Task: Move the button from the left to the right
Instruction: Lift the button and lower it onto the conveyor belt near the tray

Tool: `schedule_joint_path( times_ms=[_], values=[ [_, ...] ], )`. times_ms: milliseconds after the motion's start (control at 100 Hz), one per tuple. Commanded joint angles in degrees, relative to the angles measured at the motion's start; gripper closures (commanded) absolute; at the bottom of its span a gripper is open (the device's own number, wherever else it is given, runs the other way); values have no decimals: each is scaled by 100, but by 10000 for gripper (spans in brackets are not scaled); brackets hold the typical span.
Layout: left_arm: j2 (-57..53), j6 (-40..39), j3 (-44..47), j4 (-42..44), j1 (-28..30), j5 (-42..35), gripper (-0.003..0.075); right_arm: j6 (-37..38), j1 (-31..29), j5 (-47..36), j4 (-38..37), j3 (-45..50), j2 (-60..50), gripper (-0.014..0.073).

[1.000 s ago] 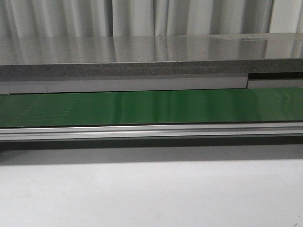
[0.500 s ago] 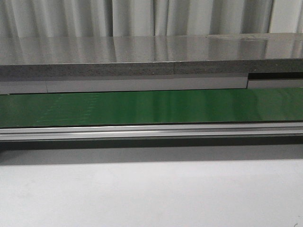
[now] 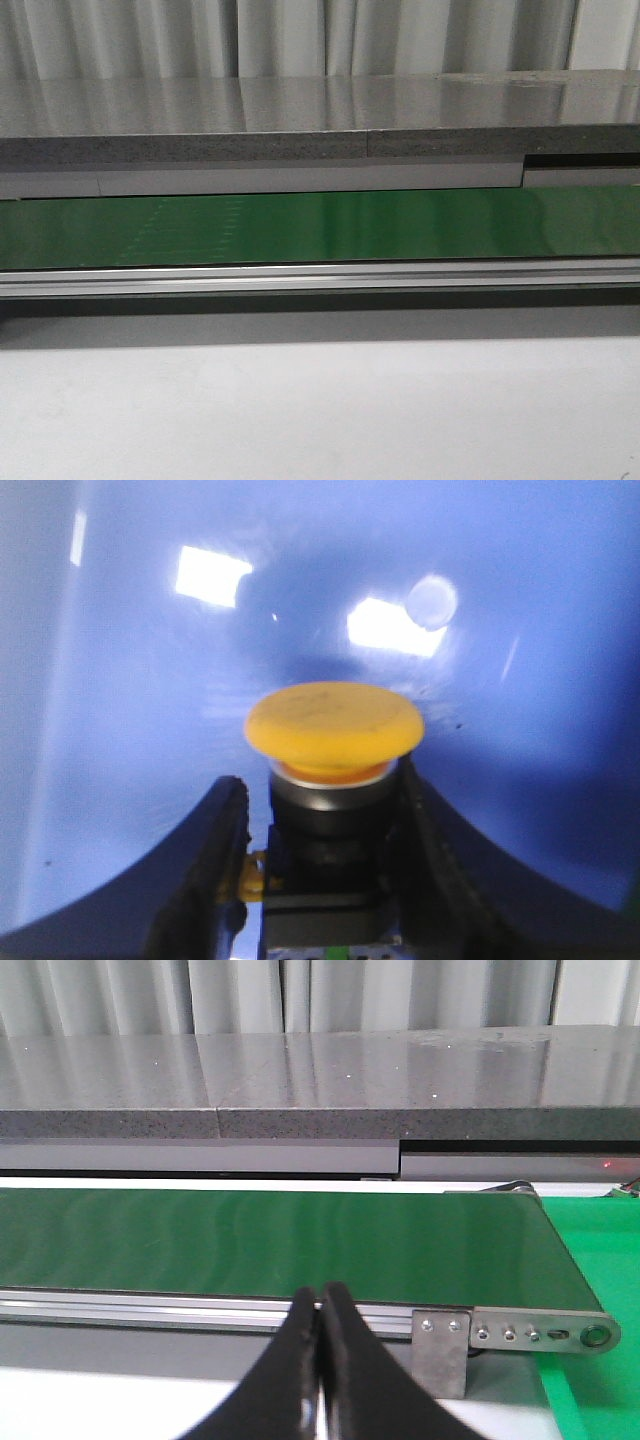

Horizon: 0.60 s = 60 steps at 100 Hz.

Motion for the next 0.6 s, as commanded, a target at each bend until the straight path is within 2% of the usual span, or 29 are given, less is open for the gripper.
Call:
schedule_joint_path(
  times_ms=[0, 220, 460, 590],
  values=[
    [-502, -24, -327, -208, -11, 112, 741, -13, 15, -451, -71, -93, -119, 662],
    [-770, 565, -596, -1121, -140, 487, 741, -13, 15, -451, -71, -93, -119, 662],
    [-827, 576, -596, -1105, -675, 584, 741, -13, 15, -451, -71, -93, -119, 662],
    [-827, 576, -596, -799, -1010, 538, 741, -13, 15, -451, -71, -93, -119, 662]
  ],
)
